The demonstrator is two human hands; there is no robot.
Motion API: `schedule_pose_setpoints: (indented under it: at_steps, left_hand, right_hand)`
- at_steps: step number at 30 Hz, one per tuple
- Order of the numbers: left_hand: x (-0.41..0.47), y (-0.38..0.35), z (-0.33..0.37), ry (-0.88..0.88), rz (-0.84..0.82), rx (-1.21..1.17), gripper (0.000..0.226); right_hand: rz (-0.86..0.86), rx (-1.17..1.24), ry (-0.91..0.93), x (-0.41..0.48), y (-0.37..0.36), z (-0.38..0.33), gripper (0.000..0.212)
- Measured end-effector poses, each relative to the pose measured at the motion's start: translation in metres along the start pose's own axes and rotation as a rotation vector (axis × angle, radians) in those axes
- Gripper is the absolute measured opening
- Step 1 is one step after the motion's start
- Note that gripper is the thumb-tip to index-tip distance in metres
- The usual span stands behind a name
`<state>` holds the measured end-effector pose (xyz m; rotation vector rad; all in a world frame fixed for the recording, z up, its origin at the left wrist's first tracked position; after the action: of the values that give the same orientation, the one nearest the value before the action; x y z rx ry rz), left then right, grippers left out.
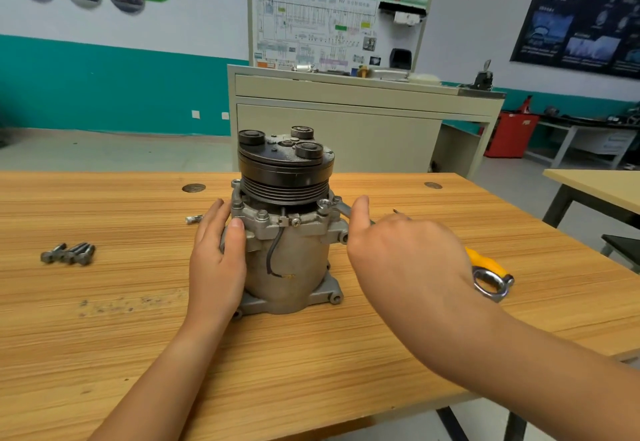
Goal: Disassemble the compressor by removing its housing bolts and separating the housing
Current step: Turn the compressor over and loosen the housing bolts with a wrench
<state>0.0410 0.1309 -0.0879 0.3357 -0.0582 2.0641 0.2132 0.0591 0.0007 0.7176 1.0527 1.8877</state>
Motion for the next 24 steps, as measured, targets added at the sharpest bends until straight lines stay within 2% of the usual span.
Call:
schedule_pose_setpoints:
  at_steps: [6,10,13,20,24]
  left_hand:
    - [0.0,0.0,-0.003,0.028,-0.004,-0.048,0.041]
    - [-0.001,-0.001,-0.004,0.041,-0.005,-0.058,0.043]
    - [-0.001,-0.001,-0.005,0.051,-0.013,-0.064,0.044]
    - [-0.001,-0.003,-0.006,0.062,-0.024,-0.076,0.043]
    - [-0.001,-0.002,-0.004,0.052,-0.023,-0.069,0.043]
  right_hand:
    - [-0.073,-0.089,0.05,0.001,0.005,0.007,0.063]
    - [-0.041,-0.086,0.123,0.005,0.007,-0.01,0.056]
    - [-0.093,-0.083,0.151,0.007,0.005,-0.018,0.05]
    - [-0.12,-0.092,0.06,-0.001,0.001,0.004,0.05]
    - [-0.134,-0.159,0.13,0.0,0.0,-0.006,0.056]
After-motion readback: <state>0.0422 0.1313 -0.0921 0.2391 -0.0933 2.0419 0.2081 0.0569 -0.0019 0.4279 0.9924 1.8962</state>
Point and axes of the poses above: each hand's wrist, its own x-axis towards the middle knuckle, its own y-axis out of the back of the hand, z = x × y, the point moved 9 cm from there along x, towards the middle knuckle, and after that the axes turned 15 degrees about y, right-handed, at the moved point
